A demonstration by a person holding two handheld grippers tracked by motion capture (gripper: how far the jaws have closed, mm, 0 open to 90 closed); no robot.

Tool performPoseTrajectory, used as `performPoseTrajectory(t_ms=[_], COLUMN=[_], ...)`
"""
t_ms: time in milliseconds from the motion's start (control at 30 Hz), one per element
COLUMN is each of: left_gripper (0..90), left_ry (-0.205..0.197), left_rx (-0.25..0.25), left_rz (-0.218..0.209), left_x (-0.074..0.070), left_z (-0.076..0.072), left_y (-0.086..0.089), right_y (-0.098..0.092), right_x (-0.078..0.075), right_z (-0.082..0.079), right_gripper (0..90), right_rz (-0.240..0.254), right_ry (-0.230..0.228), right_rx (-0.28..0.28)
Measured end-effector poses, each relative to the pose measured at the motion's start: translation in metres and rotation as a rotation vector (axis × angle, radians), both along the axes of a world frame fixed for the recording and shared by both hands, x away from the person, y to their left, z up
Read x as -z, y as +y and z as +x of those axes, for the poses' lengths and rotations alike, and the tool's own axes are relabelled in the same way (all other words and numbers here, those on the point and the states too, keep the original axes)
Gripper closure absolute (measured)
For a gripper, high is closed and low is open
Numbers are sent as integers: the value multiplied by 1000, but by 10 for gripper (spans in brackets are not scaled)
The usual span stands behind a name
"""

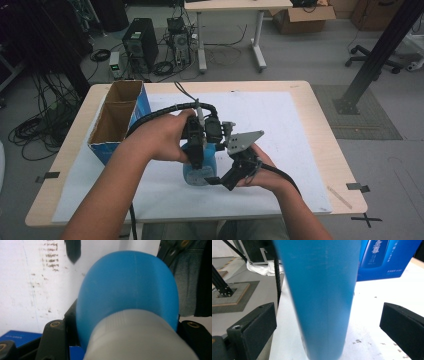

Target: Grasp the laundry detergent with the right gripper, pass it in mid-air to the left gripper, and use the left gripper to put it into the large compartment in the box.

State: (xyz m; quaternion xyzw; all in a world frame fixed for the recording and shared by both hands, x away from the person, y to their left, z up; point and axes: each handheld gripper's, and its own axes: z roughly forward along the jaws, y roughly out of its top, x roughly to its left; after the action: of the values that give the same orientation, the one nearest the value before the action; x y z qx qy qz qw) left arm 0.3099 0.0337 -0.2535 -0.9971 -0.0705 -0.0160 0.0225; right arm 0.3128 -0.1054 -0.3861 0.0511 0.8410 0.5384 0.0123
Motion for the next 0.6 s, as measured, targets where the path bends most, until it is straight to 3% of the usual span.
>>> performPoseTrajectory(t_ms=[233, 400, 600], left_gripper=[390, 390, 390], left_ry=[48, 34, 19], left_rx=[-174, -249, -440], left_rz=[-10, 9, 0], left_x=[-6, -16, -35], left_z=[13, 21, 37], left_y=[9, 14, 27], right_y=[-26, -46, -64], right_x=[-19, -28, -34], right_z=[-1, 1, 4], right_gripper=[8, 9, 10], right_rz=[-9, -54, -138], right_ry=[-47, -71, -85], right_rx=[23, 55, 90])
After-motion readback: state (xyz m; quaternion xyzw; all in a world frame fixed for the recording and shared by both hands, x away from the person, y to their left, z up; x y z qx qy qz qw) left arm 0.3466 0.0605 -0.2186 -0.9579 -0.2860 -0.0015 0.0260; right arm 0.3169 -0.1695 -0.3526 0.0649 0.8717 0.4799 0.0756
